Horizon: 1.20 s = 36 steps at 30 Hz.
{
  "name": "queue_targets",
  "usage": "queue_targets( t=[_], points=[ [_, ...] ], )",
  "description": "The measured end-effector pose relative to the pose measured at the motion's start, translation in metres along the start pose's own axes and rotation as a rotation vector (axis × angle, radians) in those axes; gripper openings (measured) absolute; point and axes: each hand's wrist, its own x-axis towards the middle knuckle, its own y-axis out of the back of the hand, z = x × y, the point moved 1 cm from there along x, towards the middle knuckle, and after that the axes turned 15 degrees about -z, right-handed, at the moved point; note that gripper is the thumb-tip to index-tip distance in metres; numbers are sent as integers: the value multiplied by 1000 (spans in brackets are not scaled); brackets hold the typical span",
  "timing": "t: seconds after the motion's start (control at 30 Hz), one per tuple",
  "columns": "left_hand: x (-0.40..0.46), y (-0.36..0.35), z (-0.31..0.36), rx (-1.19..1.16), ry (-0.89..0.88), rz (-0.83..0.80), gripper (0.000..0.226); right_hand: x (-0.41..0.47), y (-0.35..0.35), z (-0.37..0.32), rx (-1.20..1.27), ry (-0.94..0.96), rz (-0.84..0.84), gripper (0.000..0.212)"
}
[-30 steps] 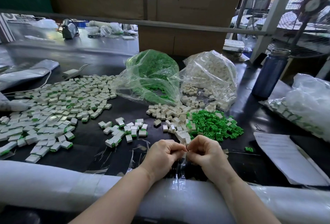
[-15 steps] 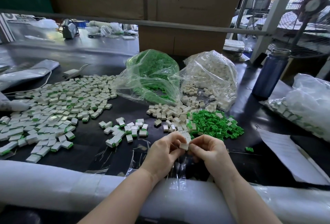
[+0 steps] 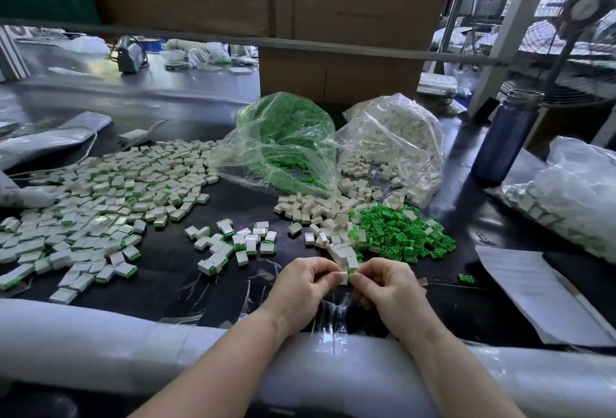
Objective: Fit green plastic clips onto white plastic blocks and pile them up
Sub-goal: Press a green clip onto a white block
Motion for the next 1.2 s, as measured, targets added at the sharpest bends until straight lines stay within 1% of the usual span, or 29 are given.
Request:
queue_targets(
  t=[0.2, 0.37, 0.5, 0.6, 0.63, 0.7, 0.77, 0.97, 1.07, 1.2],
  points=[
    [-2, 1, 0, 42, 17, -31, 9, -1, 1, -1, -2, -20, -65, 22],
    [-2, -1, 3, 69, -5, 20, 13, -1, 0, -1, -29, 34, -7, 14],
    [-2, -4, 6, 63, -49, 16, 14, 0, 1, 0, 71, 58, 49, 14],
    [-3, -5, 5, 120, -79, -2, 23, -1, 1, 0, 167, 59, 43, 15],
    [-3, -5, 5, 153, -94, 17, 23, -2, 1, 0, 196, 60, 30, 13],
    [-2, -4, 5, 200, -125, 74, 16, -3, 2, -1, 240, 63, 9, 12],
    [-2, -4, 5, 197, -136, 97, 14, -4, 3, -3, 259, 69, 3, 13],
    [-2, -2, 3, 84, -54, 30, 14, -3, 0, -3, 196, 42, 14, 11],
    [-1, -2, 3, 94, -20, 2, 16, -2, -1, -3, 136, 14, 3, 12],
    [-1, -3, 3, 164, -25, -1, 17, -3, 1, -3, 80, 8, -45, 15]
  ],
)
